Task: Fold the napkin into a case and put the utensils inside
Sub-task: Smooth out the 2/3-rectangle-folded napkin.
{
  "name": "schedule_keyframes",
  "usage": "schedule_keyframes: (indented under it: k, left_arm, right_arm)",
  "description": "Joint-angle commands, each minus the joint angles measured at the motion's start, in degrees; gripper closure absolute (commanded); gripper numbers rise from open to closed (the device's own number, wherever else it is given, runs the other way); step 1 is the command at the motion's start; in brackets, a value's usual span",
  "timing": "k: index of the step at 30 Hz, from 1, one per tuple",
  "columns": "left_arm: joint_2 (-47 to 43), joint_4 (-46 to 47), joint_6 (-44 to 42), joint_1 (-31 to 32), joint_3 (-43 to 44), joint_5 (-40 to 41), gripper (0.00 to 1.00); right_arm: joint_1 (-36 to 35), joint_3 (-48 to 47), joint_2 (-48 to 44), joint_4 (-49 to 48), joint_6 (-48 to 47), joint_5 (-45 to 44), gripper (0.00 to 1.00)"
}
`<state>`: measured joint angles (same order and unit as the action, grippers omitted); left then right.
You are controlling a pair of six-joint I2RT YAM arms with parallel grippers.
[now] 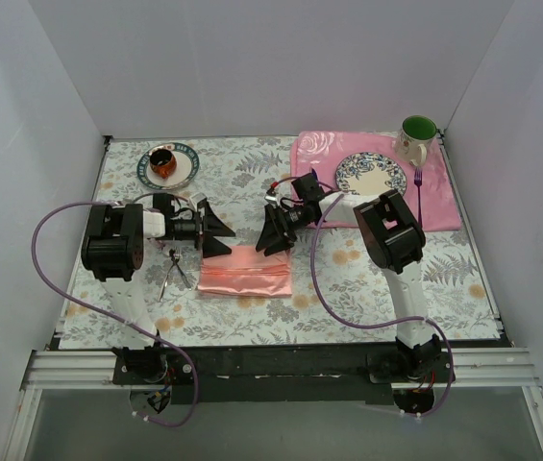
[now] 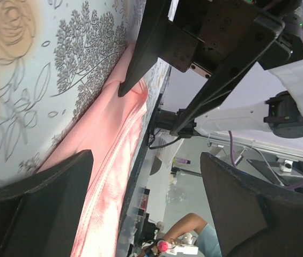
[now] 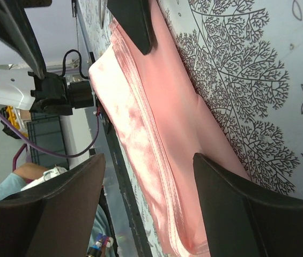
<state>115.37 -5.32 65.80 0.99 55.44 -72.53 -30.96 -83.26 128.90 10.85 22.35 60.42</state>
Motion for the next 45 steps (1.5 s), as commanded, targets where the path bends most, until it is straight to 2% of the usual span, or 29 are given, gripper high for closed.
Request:
schedule_keyframes:
  k: [1,4,10,14,20,24,27,34,37,42,45]
  left_arm:
    - [0.90,-6.45,-5.68,-6.17,-1.13,7.05,0.17]
    - [0.73,-8.91,-8.84,-6.97,-0.25,6.62,0.17]
    - [-1.02,-9.09,-9.72,-6.01,-0.42,3.89,0.19]
    - [-4.36,-9.09,-10.17,-3.64,0.19,2.31,0.20]
    - [-9.90,-8.92,-9.38,1.20,2.13,2.04,0.21]
    - [-10.96,-6.47,-7.10,4.97,1.96,3.80,0.22]
    - [-9.29,-2.43,-3.24,5.33,0.20,5.38,0.24]
    - [-4.98,-1.01,-2.87,5.33,-1.38,9.86,0.29]
    - [-3.58,-1.01,-2.70,5.33,-2.00,12.15,0.30]
    - [-2.35,0.40,-0.59,5.16,-2.97,14.60,0.30]
    - [-1.82,-0.04,-0.32,4.72,-3.14,15.31,0.31]
  right_arm:
    - [1.34,1.79,4.52,6.64,-6.61,-11.73,0.23]
    - [1.43,1.96,4.34,6.46,-7.05,-11.73,0.23]
    - [1.08,0.48,3.12,6.90,-9.69,-10.24,0.23]
    - [0.29,-3.47,1.45,8.66,-11.54,-5.43,0.23]
    - [0.02,-5.24,-5.32,4.98,-6.01,1.70,0.22]
    - [-0.33,-3.75,-7.44,-0.03,-1.09,2.07,0.22]
    - [-0.33,-2.78,-6.21,-3.28,2.95,1.45,0.22]
    - [0.20,-4.19,-1.82,-3.99,3.84,-0.39,0.23]
    - [0.29,-2.17,-0.93,-4.43,4.37,-0.31,0.24]
    - [0.72,7.13,-1.55,-7.25,6.65,-0.66,0.24]
    - [1.34,8.55,-1.63,-6.29,5.52,-1.01,0.25]
